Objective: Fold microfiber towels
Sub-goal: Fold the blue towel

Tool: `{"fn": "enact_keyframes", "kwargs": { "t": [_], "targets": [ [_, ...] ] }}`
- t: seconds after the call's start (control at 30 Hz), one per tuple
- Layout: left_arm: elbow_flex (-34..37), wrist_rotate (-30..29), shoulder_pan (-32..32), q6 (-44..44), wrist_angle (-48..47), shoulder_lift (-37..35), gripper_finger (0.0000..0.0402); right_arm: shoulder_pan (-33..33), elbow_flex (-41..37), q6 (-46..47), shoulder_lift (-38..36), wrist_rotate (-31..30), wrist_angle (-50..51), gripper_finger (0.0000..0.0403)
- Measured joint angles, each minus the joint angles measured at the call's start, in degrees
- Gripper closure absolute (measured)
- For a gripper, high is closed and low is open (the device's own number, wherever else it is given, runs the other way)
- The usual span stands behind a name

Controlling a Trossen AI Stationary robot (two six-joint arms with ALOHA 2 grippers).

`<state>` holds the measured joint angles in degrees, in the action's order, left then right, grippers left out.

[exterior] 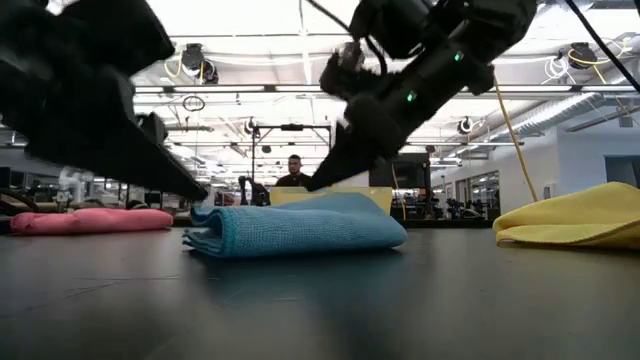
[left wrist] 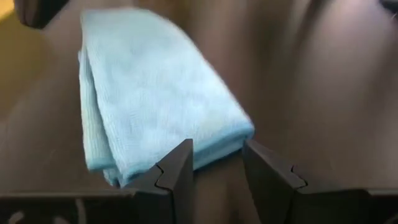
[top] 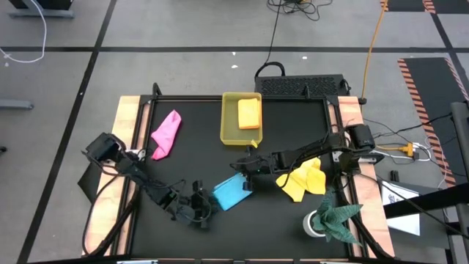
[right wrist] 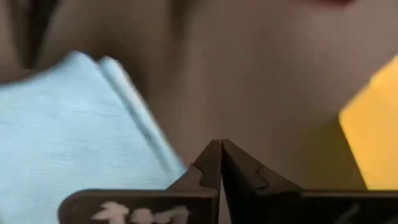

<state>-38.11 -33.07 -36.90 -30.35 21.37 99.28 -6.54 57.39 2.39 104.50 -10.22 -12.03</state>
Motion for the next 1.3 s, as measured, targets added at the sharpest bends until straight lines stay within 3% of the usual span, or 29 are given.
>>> {"fn": "enact_keyframes", "kwargs": {
  "t": [0.23,0.4,0.5,0.7,1.07,1.3],
  "targets": [
    [-0.02,-2.00,1.92,6.90,7.49,-0.65,0.0259,-2.18,-0.04,0.48,-0.85,11.82,0.03,0.0403],
    [0.03,-2.35,6.11,2.39,1.31,0.33,0.0259,-2.54,-4.35,4.41,0.27,11.54,-7.48,0.0403],
    [0.11,-2.01,7.39,-2.07,-3.30,0.99,0.0259,-1.66,-9.02,7.44,0.45,7.79,-11.76,0.0403],
    [0.04,-1.30,6.67,-3.69,-3.03,0.87,0.0259,-0.67,-15.39,10.56,0.43,5.64,-18.33,0.0403],
    [-0.04,-1.42,7.07,3.79,5.35,-1.08,0.0259,-3.14,-15.67,8.38,-7.27,5.78,-20.53,0.0403],
    [0.00,-2.94,10.35,-1.13,-2.11,-1.06,0.0259,-3.09,-15.67,8.82,-4.58,5.42,-20.48,0.0403]
  ]
}}
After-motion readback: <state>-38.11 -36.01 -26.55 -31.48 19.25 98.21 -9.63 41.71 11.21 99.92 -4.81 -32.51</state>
